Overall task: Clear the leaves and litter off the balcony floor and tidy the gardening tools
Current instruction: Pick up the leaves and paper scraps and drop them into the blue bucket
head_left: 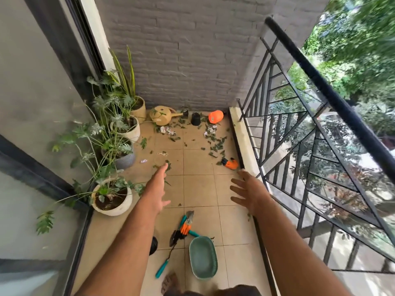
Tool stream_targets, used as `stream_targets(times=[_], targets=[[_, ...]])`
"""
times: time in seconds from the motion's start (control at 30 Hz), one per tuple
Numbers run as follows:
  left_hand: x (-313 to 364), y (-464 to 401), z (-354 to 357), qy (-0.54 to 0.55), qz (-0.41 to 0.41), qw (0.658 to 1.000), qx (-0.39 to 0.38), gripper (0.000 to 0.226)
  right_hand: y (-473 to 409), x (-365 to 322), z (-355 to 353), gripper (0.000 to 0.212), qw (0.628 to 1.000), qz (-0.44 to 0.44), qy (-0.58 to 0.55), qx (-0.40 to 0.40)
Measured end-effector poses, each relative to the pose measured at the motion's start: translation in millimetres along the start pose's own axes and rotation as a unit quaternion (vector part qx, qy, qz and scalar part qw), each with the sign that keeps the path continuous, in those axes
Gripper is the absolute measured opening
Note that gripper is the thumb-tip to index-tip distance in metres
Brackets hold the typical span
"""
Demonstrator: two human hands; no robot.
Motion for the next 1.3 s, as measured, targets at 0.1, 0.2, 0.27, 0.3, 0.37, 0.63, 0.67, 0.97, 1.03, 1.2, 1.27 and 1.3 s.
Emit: stream_targets(times=[0.1,0.2,0.27,0.3,0.37,0.63,0.67,0.97,1.03,1.2,1.27,1.3], targets=[[5.9,-5.5,14.5,-0.004,0.005,1.0,-0.009,0.081,-3.4,-4.8,-1.5,0.04,1.0,0.0,0.016,-0.007],[6.7,-14.0,28.6,-0.007,-0.003,1.0,-0.005,0.082,-9.9,-15.2,-9.3,0.038,0.999,-0.009,0.037,-0.009],[7.8,-19.3,41.5,-0.01,-0.006,1.0,0.004,0.078,-18.9,-24.8,-16.2,0.036,0.999,-0.012,0.043,-0.018],[9.9,-21.9,49.7,-0.011,-0.004,1.0,0.009,0.077,-25.4,-30.9,-19.9,0.036,0.998,-0.013,0.047,-0.026],[13.2,-26.4,64.5,-0.011,0.0,1.0,0.011,0.078,-39.4,-42.2,-28.1,0.037,0.997,-0.015,0.061,-0.037],[41.4,-54.4,137.2,-0.007,0.014,0.999,0.036,0.081,-90.7,-114.1,-68.6,0.035,0.992,-0.027,0.086,-0.084],[47.1,-56.2,144.2,-0.005,0.018,0.999,0.042,0.079,-95.6,-122.0,-72.7,0.035,0.992,-0.027,0.087,-0.086],[86.4,-78.1,168.1,0.027,0.045,0.993,0.11,0.076,-144.3,-199.5,-71.0,0.036,0.987,-0.051,0.06,-0.138],[91.3,-88.8,164.4,0.045,0.04,0.99,0.125,0.074,-155.9,-211.2,-66.6,0.036,0.985,-0.05,0.07,-0.148],[102.4,-133.4,163.7,0.088,0.01,0.984,0.156,0.082,-205.6,-247.7,-50.5,0.035,0.985,-0.037,0.091,-0.139],[114.7,-157.2,168.0,0.106,0.003,0.981,0.164,0.077,-232.3,-268.3,-36.7,0.035,0.985,-0.03,0.1,-0.135],[122.4,-173.0,170.1,0.117,0.0,0.979,0.167,0.074,-247.8,-279.4,-27.4,0.036,0.985,-0.027,0.108,-0.134]])
Point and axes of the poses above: each hand's wrist, its own y-axis away from the middle knuckle, its own z-axis out of the palm, x = y × z, the point moved 5 cm from there along -y, towards the middle knuckle, and after that the axes turned 5 degrees about z, right-handed, at the moved point
